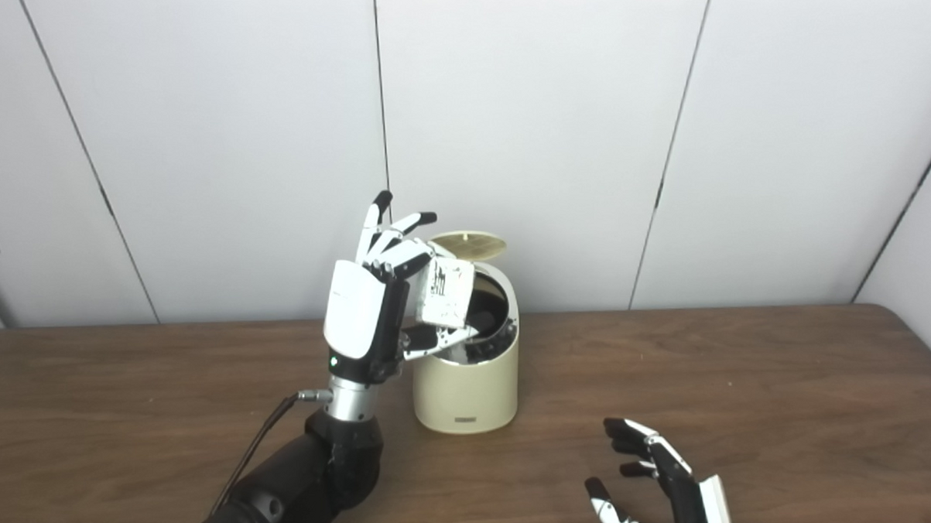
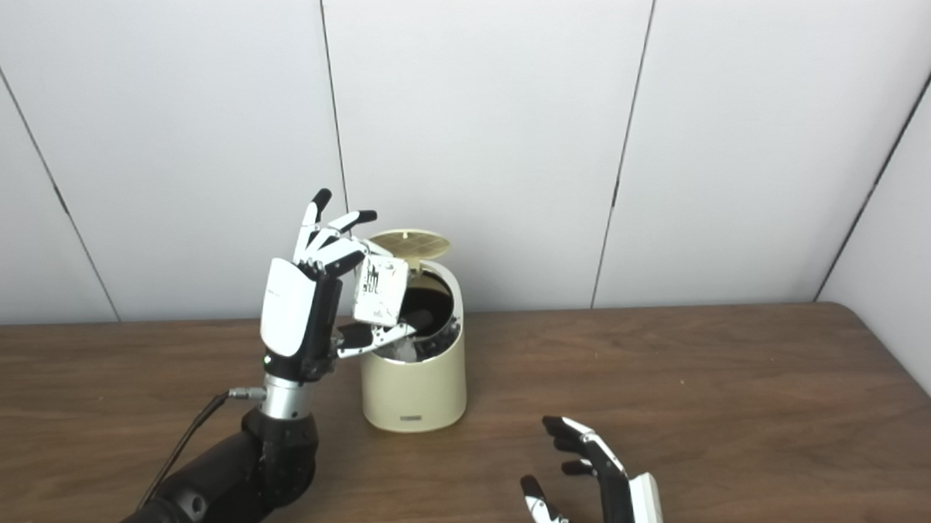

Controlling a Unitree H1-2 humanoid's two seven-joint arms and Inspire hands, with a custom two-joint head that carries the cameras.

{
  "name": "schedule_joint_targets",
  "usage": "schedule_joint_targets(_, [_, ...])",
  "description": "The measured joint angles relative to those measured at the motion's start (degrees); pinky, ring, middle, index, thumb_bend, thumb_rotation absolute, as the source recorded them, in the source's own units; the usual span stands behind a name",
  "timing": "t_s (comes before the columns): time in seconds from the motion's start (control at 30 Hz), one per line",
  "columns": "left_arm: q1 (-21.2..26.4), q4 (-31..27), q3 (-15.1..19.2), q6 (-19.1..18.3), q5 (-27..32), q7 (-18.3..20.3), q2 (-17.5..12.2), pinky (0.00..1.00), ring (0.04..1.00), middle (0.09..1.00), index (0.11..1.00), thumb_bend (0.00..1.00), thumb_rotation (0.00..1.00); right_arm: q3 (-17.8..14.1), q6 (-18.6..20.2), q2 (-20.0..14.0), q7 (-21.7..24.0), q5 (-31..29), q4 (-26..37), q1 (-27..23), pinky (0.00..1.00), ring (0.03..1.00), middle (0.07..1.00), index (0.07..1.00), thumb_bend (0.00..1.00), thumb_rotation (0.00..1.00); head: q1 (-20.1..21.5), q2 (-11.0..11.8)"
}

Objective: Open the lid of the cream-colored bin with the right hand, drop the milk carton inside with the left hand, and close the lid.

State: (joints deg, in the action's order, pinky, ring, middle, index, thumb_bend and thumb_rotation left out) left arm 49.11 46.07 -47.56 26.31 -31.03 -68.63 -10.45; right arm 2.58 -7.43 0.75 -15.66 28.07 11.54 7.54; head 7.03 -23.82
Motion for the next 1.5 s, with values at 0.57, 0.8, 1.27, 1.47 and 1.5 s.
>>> schedule_joint_targets(0.57, [0.0,0.95,-0.35,0.01,4.52,0.04,1.27,1.0,0.773,0.446,0.507,0.52,0.0,0.02,0.02,0.01,0.08,0.05,0.04,0.05,0.62,0.732,0.743,0.725,0.16,0.0,0.35,-0.35])
schedule_joint_targets(0.8, [0.0,0.89,-0.74,0.01,6.44,1.35,2.3,1.0,0.762,0.452,0.505,0.52,0.0,0.04,0.04,0.05,0.12,0.1,0.04,0.05,0.61,0.727,0.742,0.725,0.15,0.04,0.44,-0.35])
schedule_joint_targets(1.27, [-0.38,0.06,-0.78,0.0,7.32,2.7,4.2,1.0,0.771,0.455,0.502,0.52,0.0,0.13,0.05,0.13,0.18,0.42,0.08,0.07,0.61,0.725,0.743,0.725,0.15,0.09,0.53,0.0])
schedule_joint_targets(1.47, [-0.37,0.07,-0.97,-0.01,7.33,2.74,4.32,1.0,0.773,0.461,0.496,0.52,0.0,0.13,0.05,0.25,0.15,0.58,0.08,0.08,0.62,0.728,0.743,0.727,0.15,0.11,0.79,0.44])
schedule_joint_targets(1.5, [-0.37,0.07,-1.1,-0.01,7.34,2.73,4.32,1.0,0.773,0.461,0.496,0.52,0.0,0.12,0.06,0.27,0.16,0.58,0.08,0.09,0.62,0.727,0.743,0.727,0.15,0.12,0.88,0.44])
